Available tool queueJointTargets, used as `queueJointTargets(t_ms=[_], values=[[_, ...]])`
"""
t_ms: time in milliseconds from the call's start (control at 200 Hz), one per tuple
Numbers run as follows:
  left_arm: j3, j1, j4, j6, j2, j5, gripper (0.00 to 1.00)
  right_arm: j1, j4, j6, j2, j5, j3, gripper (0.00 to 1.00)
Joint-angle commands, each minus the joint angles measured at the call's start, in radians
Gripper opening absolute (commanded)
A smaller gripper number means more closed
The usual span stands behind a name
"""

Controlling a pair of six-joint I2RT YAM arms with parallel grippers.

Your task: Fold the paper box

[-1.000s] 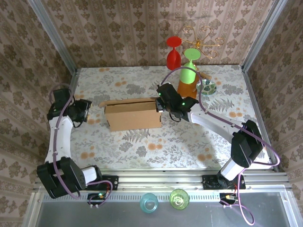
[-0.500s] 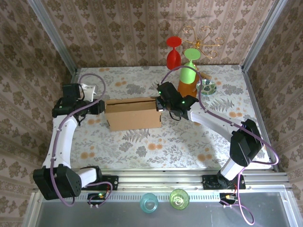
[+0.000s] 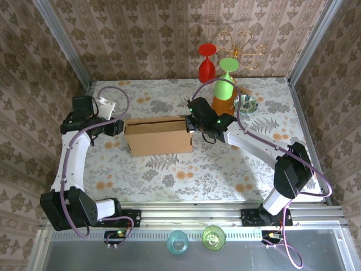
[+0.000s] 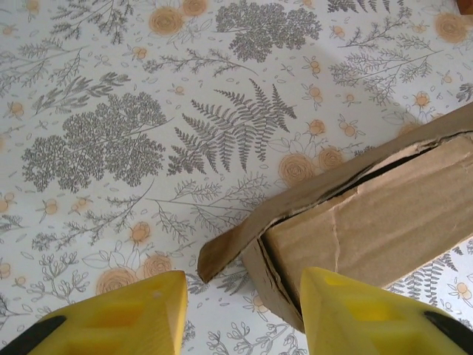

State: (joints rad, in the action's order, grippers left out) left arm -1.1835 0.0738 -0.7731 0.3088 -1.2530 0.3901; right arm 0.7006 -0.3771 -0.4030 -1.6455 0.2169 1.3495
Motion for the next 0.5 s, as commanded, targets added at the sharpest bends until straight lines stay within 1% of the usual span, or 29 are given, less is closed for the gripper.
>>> queueJointTargets(t_ms=[0,110,275,375,495], values=[[-0.033,0.004,-0.002,0.045,-0.025,0.045,0.45,-0.001,-0.076,0.01,-0.023,-0.035,0.006,0.0],[-0.034,0.005,-0.001,0.042,-0.039,0.072,0.4,-0.001,-0.076,0.01,-0.023,-0.034,0.007,0.0],[-0.019,0.015,0.01,0.03,-0.042,0.05,0.36,-0.003,-0.075,0.005,-0.025,-0.039,0.007,0.0],[-0.02,0.015,0.014,0.027,-0.051,0.069,0.34,-0.002,-0.074,0.004,-0.025,-0.039,0.008,0.0],[-0.025,0.014,0.012,0.019,-0.066,0.094,0.25,-0.003,-0.074,0.006,-0.027,-0.039,0.011,0.0]])
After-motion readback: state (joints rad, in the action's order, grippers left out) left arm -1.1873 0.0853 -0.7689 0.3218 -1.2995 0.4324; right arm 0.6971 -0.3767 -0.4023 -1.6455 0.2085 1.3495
